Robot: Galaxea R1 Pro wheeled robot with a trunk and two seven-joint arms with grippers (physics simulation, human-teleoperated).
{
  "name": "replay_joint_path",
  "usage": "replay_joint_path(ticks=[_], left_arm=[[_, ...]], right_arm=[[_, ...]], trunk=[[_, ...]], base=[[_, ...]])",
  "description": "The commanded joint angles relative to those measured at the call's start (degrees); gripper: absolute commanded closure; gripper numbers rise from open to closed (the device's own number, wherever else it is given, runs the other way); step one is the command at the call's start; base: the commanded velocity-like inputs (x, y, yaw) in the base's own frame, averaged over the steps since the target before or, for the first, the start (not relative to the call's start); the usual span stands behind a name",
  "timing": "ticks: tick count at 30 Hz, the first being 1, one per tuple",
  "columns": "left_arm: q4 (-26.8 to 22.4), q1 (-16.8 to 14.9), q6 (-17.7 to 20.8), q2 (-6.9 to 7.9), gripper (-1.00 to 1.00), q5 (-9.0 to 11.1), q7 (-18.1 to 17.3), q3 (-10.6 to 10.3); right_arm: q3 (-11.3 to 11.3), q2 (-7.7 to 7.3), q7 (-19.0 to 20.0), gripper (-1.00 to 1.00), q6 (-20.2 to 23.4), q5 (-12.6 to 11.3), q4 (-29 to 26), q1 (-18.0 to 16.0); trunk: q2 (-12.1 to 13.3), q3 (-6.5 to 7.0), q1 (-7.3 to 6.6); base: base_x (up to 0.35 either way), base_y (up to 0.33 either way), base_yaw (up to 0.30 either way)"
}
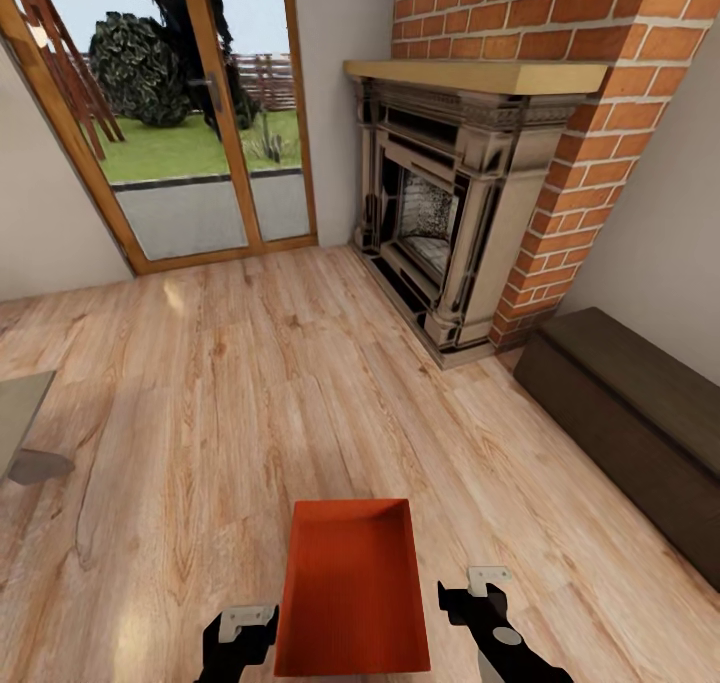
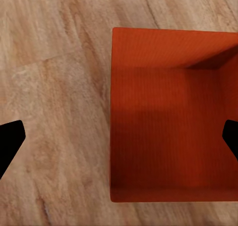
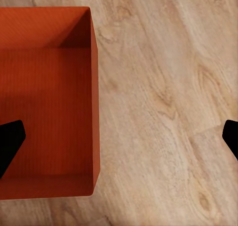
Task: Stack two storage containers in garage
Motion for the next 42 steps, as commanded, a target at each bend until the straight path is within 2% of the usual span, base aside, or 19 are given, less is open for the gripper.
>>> replay_joint_path(ticks=[1, 25, 34, 42], left_arm=[[0.0, 0.0, -0.2, 0.01, -1.00, 0.0, -0.1, 0.2], [-1.6, 0.0, -0.3, 0.24, -1.00, 0.0, -0.1, 0.2], [-1.6, 0.0, -0.2, 0.24, -1.00, 0.0, -0.1, 0.2], [-1.7, 0.0, -0.3, 0.24, -1.00, 0.0, -0.1, 0.2]], right_arm=[[0.1, 0.01, -0.3, -1.00, -0.2, 0.1, 0.1, 0.0], [0.1, 0.01, -0.3, -1.00, -0.2, 0.1, 0.1, 0.0], [0.1, 0.01, -0.2, -1.00, -0.2, 0.1, 0.1, 0.0], [0.1, 0.01, -0.2, -1.00, -0.2, 0.1, 0.1, 0.0]], trunk=[[0.0, -0.04, 0.00], [0.0, -0.05, 0.00], [-3.6, -1.67, 1.98], [-3.6, -1.67, 1.98]], base=[[-0.006, 0.000, 0.000], [-0.013, 0.000, 0.000], [0.000, 0.000, 0.000], [0.000, 0.000, 0.000]])
